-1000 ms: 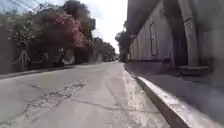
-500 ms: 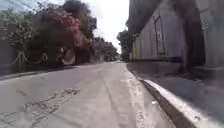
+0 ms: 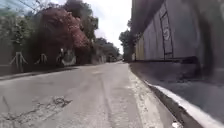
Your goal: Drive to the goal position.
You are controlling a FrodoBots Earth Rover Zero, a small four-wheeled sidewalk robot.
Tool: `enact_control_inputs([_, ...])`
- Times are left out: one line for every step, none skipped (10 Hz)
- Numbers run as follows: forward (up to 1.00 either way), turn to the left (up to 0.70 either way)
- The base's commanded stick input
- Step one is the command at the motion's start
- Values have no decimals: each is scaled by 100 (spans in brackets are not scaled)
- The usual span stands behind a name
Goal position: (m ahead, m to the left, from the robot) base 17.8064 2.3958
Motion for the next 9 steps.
enact_control_inputs([100,-21])
enact_control_inputs([100,0])
enact_control_inputs([100,0])
enact_control_inputs([100,0])
enact_control_inputs([100,0])
enact_control_inputs([100,0])
enact_control_inputs([100,0])
enact_control_inputs([100,0])
enact_control_inputs([100,0])
